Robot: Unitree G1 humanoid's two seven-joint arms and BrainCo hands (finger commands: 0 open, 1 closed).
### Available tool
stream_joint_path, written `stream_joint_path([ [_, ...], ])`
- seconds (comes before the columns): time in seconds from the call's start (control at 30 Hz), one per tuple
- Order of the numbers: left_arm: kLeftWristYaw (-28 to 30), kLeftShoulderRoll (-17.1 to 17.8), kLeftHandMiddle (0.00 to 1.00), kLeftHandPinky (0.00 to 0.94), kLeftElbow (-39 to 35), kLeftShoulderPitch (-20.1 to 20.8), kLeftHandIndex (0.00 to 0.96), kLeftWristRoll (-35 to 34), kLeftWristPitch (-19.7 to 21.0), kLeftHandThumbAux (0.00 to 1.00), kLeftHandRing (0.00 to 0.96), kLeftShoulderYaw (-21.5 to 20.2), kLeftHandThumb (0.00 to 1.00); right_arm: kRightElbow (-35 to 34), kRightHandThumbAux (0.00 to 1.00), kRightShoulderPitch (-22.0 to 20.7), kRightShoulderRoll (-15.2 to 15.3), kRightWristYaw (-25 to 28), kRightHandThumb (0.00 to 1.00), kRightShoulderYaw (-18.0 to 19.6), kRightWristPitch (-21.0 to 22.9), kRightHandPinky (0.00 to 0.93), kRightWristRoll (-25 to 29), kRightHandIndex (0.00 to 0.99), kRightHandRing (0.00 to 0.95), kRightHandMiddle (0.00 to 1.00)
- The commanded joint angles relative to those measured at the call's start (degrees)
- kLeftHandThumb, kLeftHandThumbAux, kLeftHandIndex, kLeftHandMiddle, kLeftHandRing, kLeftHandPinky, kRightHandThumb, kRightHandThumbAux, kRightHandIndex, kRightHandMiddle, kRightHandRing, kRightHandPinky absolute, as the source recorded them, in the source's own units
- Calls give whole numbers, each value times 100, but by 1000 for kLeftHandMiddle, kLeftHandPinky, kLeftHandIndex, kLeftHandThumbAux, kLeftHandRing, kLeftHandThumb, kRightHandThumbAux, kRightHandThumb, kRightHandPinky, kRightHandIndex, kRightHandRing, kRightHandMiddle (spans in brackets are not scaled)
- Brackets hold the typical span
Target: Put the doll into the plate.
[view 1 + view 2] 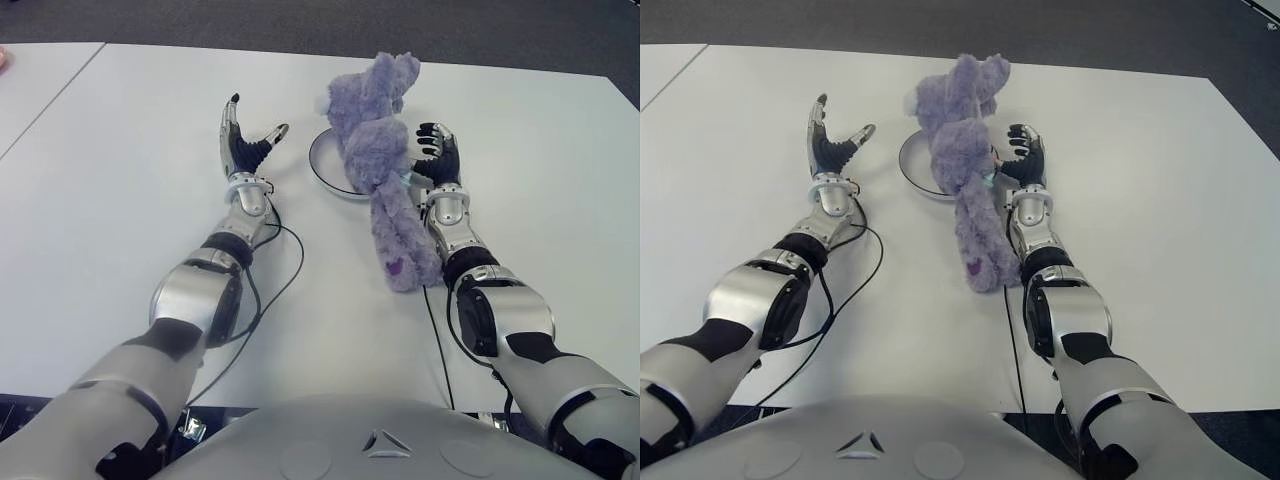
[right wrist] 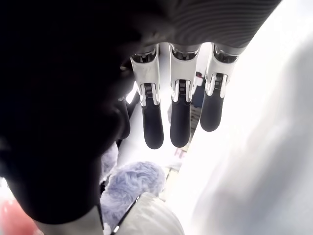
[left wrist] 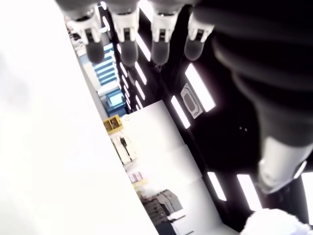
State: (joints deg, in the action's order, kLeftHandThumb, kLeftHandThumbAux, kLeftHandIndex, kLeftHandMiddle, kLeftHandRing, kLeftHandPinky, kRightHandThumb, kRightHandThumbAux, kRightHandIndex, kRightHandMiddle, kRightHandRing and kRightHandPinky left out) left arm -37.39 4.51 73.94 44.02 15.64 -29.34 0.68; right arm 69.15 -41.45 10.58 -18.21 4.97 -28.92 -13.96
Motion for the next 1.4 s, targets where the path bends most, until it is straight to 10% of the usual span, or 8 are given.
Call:
stream_joint_path([
  [0.03,1368,-533,70,99,459,-1214,46,-570,165,536,78,-486,0,840,933,1704,-514,224,0,111,131,270,196,248,269,291],
  [0.63,3656,-615,46,69,431,-1338,11,-1350,630,480,46,-1263,0,840,946,1680,-557,265,0,210,88,261,296,231,257,277],
  [1.4,4000,-457,29,79,472,-1240,13,-980,1284,593,26,-973,0,843,806,1638,-682,398,0,440,114,179,592,114,172,167],
])
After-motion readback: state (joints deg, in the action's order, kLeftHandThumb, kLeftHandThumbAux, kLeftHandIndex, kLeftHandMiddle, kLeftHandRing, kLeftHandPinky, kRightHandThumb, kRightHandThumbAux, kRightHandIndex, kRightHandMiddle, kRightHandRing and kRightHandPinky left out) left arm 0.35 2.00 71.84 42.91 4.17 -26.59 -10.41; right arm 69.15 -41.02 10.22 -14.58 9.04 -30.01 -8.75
